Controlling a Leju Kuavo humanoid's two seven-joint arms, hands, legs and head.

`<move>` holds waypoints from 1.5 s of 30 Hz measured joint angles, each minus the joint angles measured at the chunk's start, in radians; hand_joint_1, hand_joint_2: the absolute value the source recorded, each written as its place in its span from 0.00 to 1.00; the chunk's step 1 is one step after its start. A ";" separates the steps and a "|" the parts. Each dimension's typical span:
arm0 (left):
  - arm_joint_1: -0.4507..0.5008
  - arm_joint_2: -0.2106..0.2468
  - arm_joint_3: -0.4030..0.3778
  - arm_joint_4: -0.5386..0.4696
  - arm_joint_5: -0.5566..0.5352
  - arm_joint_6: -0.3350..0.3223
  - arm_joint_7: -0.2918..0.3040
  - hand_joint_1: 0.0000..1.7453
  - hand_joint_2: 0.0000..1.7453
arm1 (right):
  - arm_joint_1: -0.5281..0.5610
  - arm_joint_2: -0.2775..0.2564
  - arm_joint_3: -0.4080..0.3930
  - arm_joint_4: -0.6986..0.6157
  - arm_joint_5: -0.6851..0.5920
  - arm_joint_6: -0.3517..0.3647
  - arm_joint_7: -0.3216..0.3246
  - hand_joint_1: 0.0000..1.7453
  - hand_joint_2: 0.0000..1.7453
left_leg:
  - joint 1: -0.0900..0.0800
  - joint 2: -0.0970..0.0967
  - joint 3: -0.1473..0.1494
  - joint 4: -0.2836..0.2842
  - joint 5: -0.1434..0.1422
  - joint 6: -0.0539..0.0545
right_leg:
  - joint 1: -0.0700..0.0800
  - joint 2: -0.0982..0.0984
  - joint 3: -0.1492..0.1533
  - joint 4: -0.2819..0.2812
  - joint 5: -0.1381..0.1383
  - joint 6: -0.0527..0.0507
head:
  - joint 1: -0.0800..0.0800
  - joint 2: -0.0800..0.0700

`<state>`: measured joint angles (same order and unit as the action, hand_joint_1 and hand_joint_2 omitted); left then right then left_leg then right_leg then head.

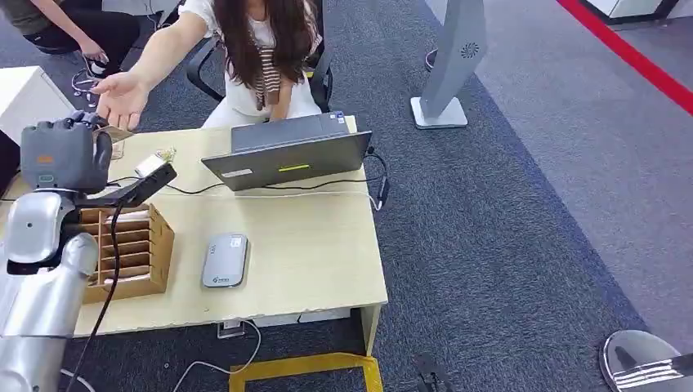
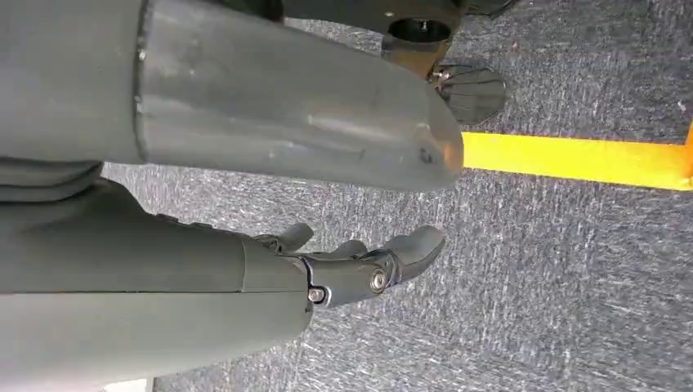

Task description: Pass the card to the sensor for recognition and then transmit it.

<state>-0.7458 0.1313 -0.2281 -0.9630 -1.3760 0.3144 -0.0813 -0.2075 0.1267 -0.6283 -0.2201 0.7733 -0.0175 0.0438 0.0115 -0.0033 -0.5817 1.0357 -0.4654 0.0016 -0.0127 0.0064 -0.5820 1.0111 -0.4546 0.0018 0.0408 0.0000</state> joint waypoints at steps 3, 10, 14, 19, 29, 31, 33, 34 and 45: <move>-0.041 -0.013 -0.011 0.069 -0.003 -0.010 0.005 1.00 1.00 | -0.003 0.006 0.003 0.000 0.000 -0.002 0.003 0.00 0.00 | 0.000 0.000 -0.001 0.000 0.000 0.000 | 0.000 0.000 -0.001 0.000 0.000 0.000 | -0.001 0.000; -0.087 -0.030 -0.026 0.172 -0.018 -0.010 0.016 1.00 1.00 | -0.009 0.013 0.003 0.000 -0.005 -0.011 0.017 0.00 0.00 | 0.000 0.000 -0.002 0.000 0.000 0.000 | 0.000 0.000 -0.002 0.000 0.000 0.000 | -0.001 0.000; -0.098 -0.030 -0.032 0.206 -0.023 -0.001 0.027 0.35 1.00 | -0.011 0.013 0.003 0.001 -0.005 -0.014 0.017 0.00 0.00 | 0.000 0.000 -0.002 0.000 0.000 0.000 | 0.000 0.000 -0.002 0.000 0.000 0.000 | -0.001 0.000; -0.099 -0.029 -0.032 0.229 -0.023 0.017 0.039 0.00 1.00 | -0.012 0.013 0.002 0.001 -0.002 -0.014 0.012 0.00 0.00 | 0.000 0.000 -0.002 0.000 0.000 0.000 | 0.000 0.000 -0.002 0.000 0.000 0.000 | -0.001 0.000; -0.022 -0.024 -0.010 0.139 0.196 0.137 -0.068 0.00 1.00 | -0.008 0.013 0.002 0.001 -0.016 -0.017 0.003 0.00 0.00 | 0.000 0.000 -0.003 0.000 0.000 0.000 | 0.000 0.000 -0.002 0.000 0.000 0.000 | -0.001 0.000; 0.057 -0.017 0.020 0.040 0.361 0.148 -0.160 0.00 1.00 | -0.001 0.013 0.001 0.001 -0.031 -0.017 -0.010 0.00 0.00 | 0.000 0.002 -0.003 -0.001 -0.001 0.000 | 0.000 0.002 -0.002 0.000 0.000 0.000 | -0.001 0.000; 0.156 -0.007 0.069 -0.084 0.549 0.140 -0.257 0.00 1.00 | 0.011 0.013 -0.006 0.001 -0.049 -0.021 -0.028 0.00 0.00 | 0.000 0.004 -0.002 -0.001 -0.002 -0.001 | 0.000 0.004 -0.003 0.000 -0.001 0.000 | -0.001 0.000; 0.207 0.000 0.097 -0.141 0.634 0.120 -0.296 0.00 1.00 | 0.019 0.013 -0.010 0.001 -0.057 -0.021 -0.036 0.00 0.00 | 0.000 0.005 -0.002 -0.001 -0.003 -0.001 | 0.000 0.005 -0.003 0.000 -0.002 -0.001 | -0.001 0.000; 0.537 0.022 0.732 -0.441 1.645 -0.388 -0.469 0.00 1.00 | 0.090 0.005 -0.082 0.001 -0.128 -0.056 -0.071 0.00 0.00 | 0.003 0.006 -0.004 -0.002 -0.004 -0.002 | 0.002 0.006 -0.006 0.001 -0.005 -0.004 | 0.000 0.000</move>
<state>-0.2092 0.1534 0.5034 -1.4038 0.2687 -0.0737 -0.5501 -0.1170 0.1312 -0.7103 -0.2193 0.6455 -0.0736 -0.0275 0.0142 0.0023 -0.5860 1.0333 -0.4694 -0.0008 -0.0111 0.0119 -0.5877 1.0117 -0.4591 -0.0024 0.0408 0.0000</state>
